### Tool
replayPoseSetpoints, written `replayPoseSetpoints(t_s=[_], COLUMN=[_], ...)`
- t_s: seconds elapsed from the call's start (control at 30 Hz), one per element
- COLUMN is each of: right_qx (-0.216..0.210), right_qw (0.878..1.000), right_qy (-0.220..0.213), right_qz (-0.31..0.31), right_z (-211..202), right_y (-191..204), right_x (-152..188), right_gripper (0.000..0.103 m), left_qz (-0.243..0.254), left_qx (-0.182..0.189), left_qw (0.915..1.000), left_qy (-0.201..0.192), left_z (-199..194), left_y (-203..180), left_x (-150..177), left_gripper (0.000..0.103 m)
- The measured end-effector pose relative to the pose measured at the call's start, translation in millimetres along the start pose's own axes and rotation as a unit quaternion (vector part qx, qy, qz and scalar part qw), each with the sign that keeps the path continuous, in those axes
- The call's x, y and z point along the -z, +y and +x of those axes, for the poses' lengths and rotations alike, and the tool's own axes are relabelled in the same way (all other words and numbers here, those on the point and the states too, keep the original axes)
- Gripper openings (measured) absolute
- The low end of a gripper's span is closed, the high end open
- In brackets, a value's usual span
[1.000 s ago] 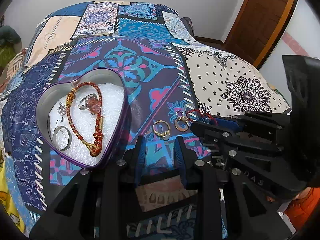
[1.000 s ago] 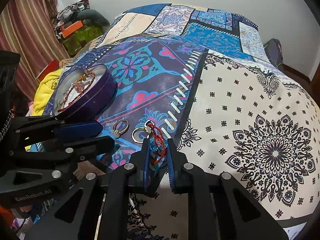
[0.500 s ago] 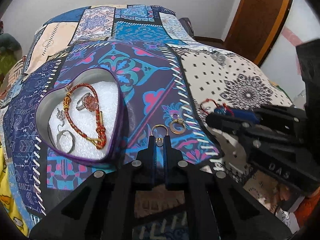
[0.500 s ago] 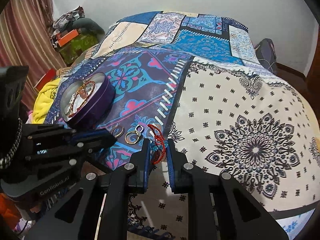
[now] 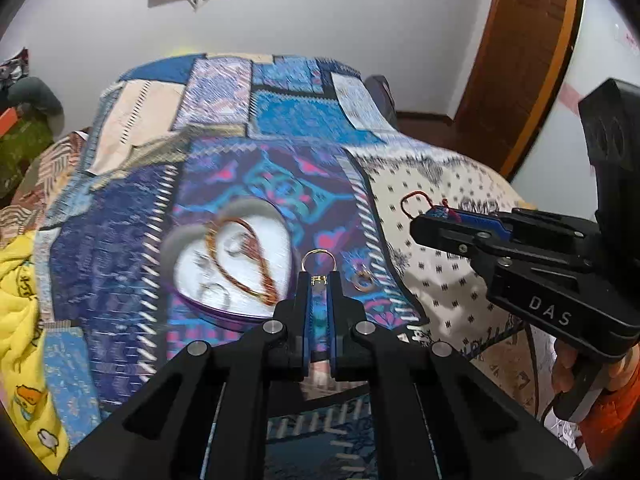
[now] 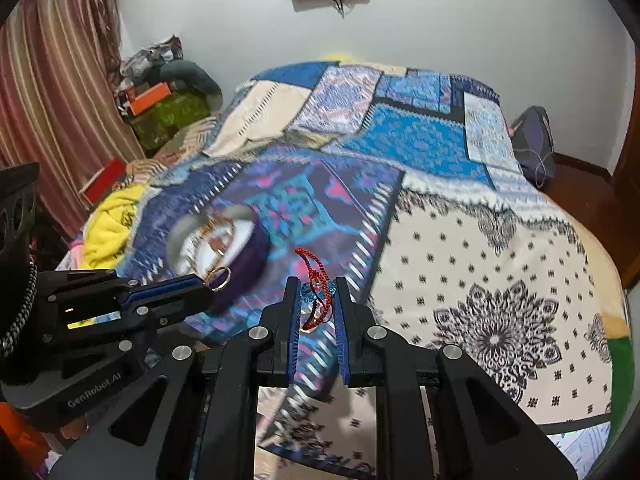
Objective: Organize jewelry
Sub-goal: 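Carry the gold ring and red earring over the heart tin with both grippers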
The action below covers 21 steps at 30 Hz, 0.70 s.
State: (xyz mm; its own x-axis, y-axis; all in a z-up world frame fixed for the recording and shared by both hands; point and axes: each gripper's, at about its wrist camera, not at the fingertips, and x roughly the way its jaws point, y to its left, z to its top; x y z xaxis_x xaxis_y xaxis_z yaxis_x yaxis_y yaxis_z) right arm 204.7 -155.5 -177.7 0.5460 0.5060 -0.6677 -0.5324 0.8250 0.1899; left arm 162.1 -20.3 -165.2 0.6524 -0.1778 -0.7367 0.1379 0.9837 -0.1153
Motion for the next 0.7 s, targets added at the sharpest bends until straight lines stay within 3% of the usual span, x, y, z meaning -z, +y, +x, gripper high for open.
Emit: replayPoseSetpoints(t_s=[0.4, 0.7], right_qx=[-0.021, -0.037], right_qw=[0.999, 0.998], right_qy=[-0.035, -0.037], right_qz=[-0.018, -0.029], right_z=[-4, 16], right_y=[35, 52], right_x=[-26, -39], right_gripper=[0.014, 0.014], left_qz=[-0.038, -0.049], left_qx=[-0.04, -0.046], left_qw=[0.9971, 0.996], left_qy=[-0.053, -0.059], left_z=[-44, -42], left_y=[51, 76], left_x=[-9, -11], left_gripper=[0.005, 0.005])
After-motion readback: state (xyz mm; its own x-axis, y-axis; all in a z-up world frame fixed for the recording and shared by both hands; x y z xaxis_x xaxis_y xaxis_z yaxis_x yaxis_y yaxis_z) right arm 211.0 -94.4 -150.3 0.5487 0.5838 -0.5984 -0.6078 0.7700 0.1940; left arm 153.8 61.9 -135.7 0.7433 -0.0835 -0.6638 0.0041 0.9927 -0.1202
